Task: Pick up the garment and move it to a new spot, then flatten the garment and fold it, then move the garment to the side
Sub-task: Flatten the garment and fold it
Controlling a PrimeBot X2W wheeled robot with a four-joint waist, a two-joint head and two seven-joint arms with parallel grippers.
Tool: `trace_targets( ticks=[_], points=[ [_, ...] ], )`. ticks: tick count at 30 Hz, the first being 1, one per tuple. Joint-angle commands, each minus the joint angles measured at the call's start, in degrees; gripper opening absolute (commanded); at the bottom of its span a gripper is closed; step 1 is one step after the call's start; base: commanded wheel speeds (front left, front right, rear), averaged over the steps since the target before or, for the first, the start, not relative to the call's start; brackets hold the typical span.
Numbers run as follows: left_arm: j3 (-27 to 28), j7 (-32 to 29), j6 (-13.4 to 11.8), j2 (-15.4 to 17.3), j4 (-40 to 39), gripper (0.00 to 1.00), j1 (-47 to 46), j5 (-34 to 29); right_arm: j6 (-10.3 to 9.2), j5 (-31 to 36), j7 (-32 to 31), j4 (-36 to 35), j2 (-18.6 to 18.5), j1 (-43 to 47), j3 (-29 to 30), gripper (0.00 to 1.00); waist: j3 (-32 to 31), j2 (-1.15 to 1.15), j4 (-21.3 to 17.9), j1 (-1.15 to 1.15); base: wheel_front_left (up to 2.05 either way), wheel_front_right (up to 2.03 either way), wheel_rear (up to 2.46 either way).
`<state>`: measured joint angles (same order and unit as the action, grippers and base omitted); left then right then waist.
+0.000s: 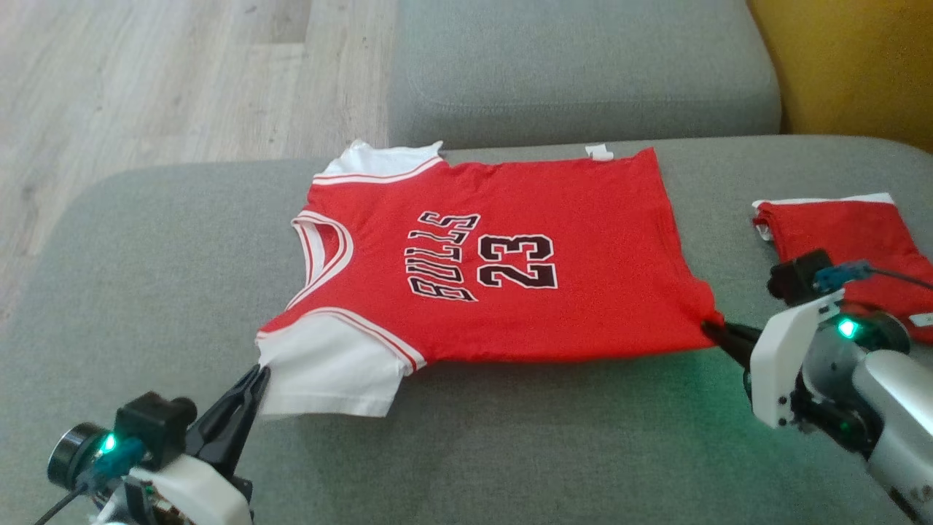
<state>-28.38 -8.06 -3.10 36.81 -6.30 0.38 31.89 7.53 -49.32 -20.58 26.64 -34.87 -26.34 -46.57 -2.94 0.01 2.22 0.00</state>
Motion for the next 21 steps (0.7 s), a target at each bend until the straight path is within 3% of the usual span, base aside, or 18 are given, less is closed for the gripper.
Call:
trace_targets(
  ticks=[1, 7, 21],
  points=[
    [3.01, -0.19, -0.24, 2.09, -1.79, 0.0, -3.52, 0.46, -0.04, 0.2, 0.8, -1.55, -1.61, -0.67, 1.31, 0.0, 0.62, -0.01, 0.0, 0.0, 0.0, 0.0, 0.0],
    [1.76, -2.6, 1.19, 2.13, 2.07, 0.0, -7.62, -0.21, -0.04, 1.73, 0.83, -1.52, 0.31, -1.1, 4.29, 0.0, 3.33, -0.01, -0.33, 0.0, 0.0, 0.0, 0.0],
    [-2.6, -7.58, 8.6, -0.29, 19.84, 0.0, -28.79, -3.16, -0.04, 6.89, -0.21, 5.8, 7.42, -10.42, 9.54, 0.0, 11.09, -0.01, -1.54, 0.0, 0.0, 0.0, 0.0]
  ],
)
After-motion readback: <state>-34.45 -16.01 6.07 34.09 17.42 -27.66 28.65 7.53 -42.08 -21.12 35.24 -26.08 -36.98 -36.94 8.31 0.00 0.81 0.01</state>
